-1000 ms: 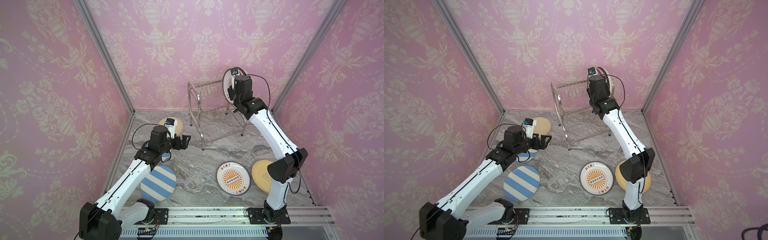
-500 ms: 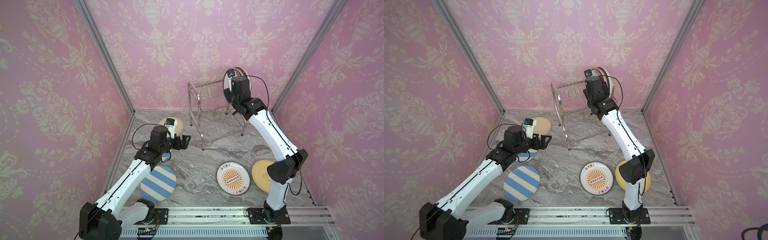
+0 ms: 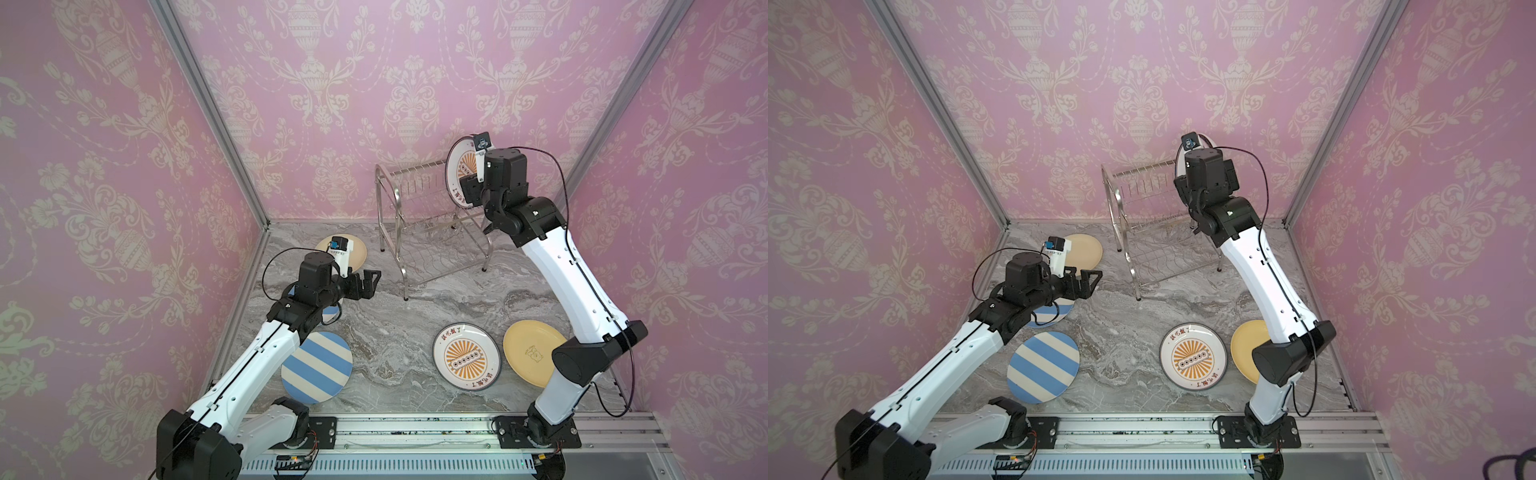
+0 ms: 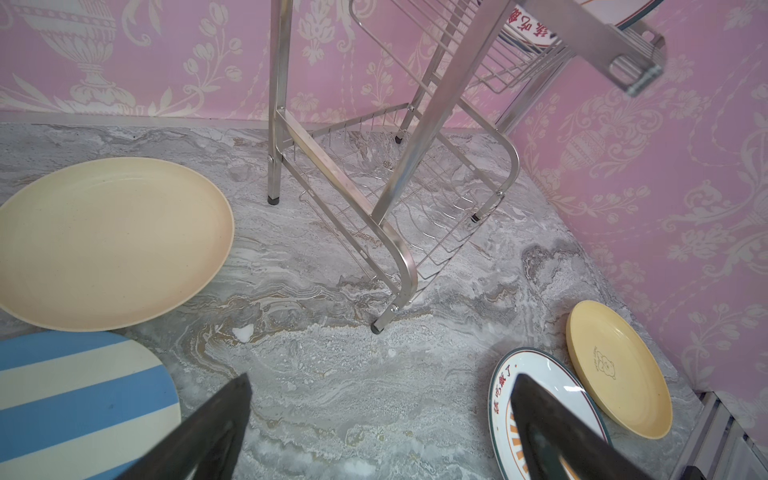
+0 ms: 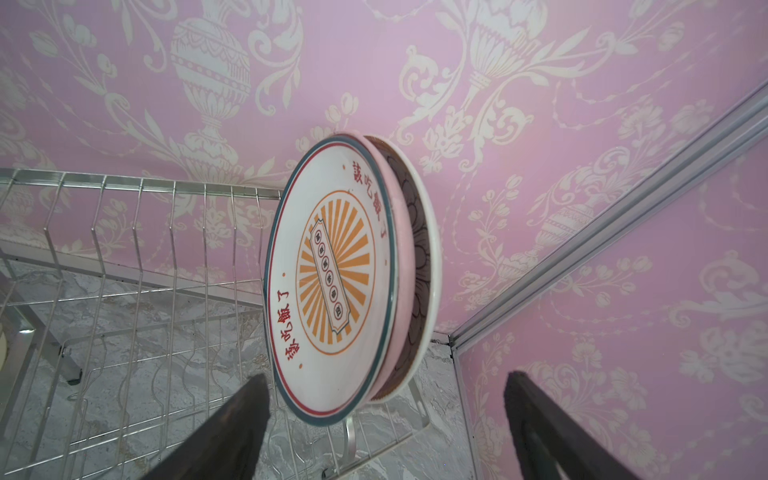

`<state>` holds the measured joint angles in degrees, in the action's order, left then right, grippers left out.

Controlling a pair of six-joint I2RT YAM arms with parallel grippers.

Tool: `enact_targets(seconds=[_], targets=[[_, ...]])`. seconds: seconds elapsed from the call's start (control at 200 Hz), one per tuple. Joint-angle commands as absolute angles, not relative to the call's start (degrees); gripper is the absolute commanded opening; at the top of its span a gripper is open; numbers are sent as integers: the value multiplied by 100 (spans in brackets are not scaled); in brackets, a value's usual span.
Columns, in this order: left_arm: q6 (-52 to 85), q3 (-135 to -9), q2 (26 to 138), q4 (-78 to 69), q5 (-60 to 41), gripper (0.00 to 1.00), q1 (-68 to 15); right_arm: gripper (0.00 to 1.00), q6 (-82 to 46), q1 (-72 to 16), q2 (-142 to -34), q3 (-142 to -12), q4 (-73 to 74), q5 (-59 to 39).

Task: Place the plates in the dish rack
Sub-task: 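Move right gripper to second sunburst plate while left gripper approaches it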

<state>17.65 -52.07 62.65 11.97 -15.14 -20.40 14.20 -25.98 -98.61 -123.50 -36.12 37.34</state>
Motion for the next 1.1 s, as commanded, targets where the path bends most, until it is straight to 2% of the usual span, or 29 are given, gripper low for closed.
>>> enact_targets(seconds=[0.0,0.145,0.325,0.64,0.816,1.096], targets=[[1693,-5247,6170,1382,-1547,99,-1995,92,1149,-2615,-9504,-12151,-3944,3882],[1655,-5265,6103,1440,-1563,99,-1995,93,836,-2623,-9041,-11878,-4445,3836],[1627,-5218,6034,1444,-1640,99,-1996,95,-17,-2613,-7902,-10876,-5233,3327],[1890,-4800,5902,1207,-1854,99,-2022,96,-1884,-2590,-5988,-7846,-5917,2076],[2181,-4263,5722,860,-1863,99,-2085,97,-2678,-2530,-5460,-6216,-5850,1437],[2605,-3402,5876,221,-1834,99,-2298,97,-3715,-2478,-5014,-4784,-5675,883]])
